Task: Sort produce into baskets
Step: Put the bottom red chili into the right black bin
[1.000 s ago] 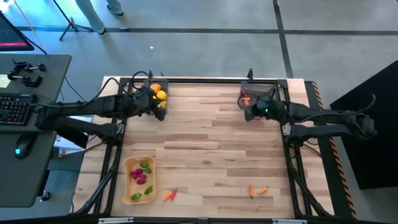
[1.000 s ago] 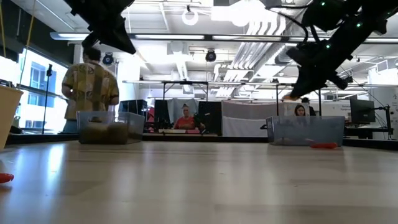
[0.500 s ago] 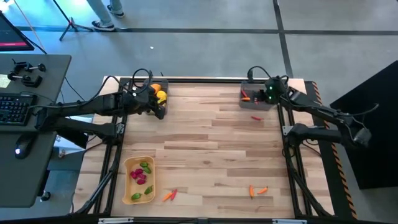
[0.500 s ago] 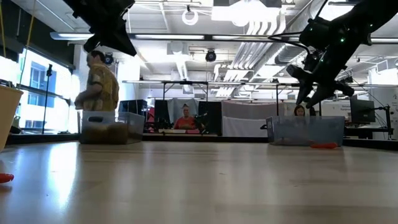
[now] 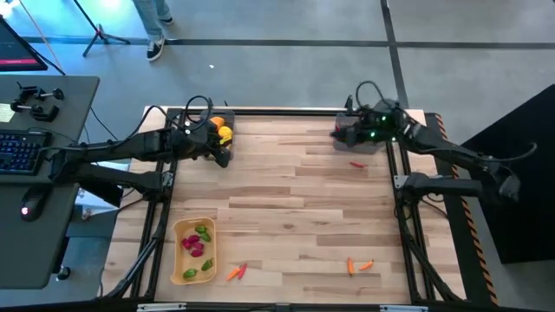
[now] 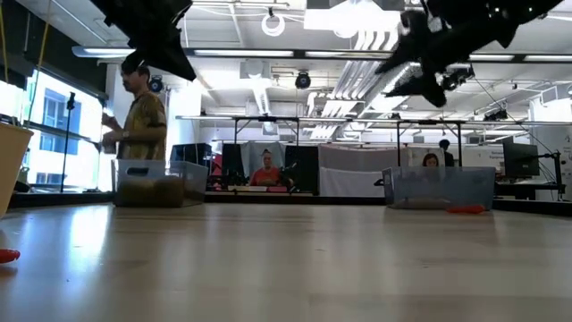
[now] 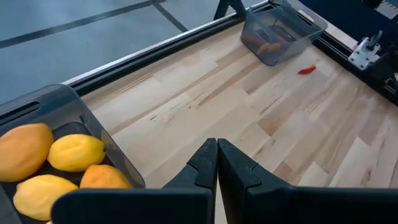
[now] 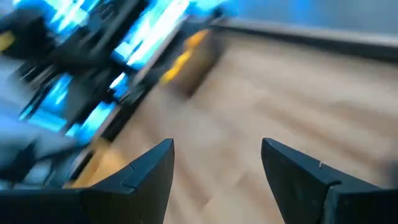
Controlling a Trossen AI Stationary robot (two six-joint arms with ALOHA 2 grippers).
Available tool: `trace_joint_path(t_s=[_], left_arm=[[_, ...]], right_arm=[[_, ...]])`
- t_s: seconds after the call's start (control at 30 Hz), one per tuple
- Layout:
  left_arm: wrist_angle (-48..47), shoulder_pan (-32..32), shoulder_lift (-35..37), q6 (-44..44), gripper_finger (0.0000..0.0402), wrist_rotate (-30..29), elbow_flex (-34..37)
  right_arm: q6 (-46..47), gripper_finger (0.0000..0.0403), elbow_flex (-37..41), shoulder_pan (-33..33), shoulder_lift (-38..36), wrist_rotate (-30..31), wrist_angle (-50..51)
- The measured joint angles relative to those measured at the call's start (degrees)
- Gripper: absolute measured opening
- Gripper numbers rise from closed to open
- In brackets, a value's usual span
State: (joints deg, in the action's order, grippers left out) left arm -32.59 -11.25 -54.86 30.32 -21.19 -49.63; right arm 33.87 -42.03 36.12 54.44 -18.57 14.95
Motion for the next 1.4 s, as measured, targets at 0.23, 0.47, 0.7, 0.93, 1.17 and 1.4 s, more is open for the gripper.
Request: trace_joint_path(t_s=[0.23, 0.47, 0.7, 0.93, 1.17, 1.4], left_arm=[[-0.53, 0.02, 0.01, -0.59, 0.0000, 0.65, 0.00], [-0.58, 0.04, 0.00, -2.60, 0.0000, 2.79, 0.00], [-0.61, 0.04, 0.01, -6.27, 0.0000, 3.37, 0.00], [-0.51, 0.07, -0.01, -7.32, 0.0000, 4.63, 0.00], [-0.49, 0.07, 0.01, -10.19, 0.0000, 4.61, -0.02], [-0.50, 0.07, 0.01, -9.42, 0.0000, 4.61, -0.01]], right_arm=[[-6.23, 0.0231, -1.37, -24.61, 8.34, -0.55, -1.61], [-17.15, 0.0231, -1.43, -44.01, 23.65, -1.45, -16.86], [-19.52, 0.0231, -11.31, -51.82, 39.92, 6.11, -23.09], [-29.47, 0.0231, -27.96, -53.78, 56.81, 6.20, -21.27], [-36.48, 0.0231, -42.90, -53.90, 69.04, 3.88, -16.75], [-45.61, 0.0231, -53.08, -53.90, 78.80, -2.95, -13.88]])
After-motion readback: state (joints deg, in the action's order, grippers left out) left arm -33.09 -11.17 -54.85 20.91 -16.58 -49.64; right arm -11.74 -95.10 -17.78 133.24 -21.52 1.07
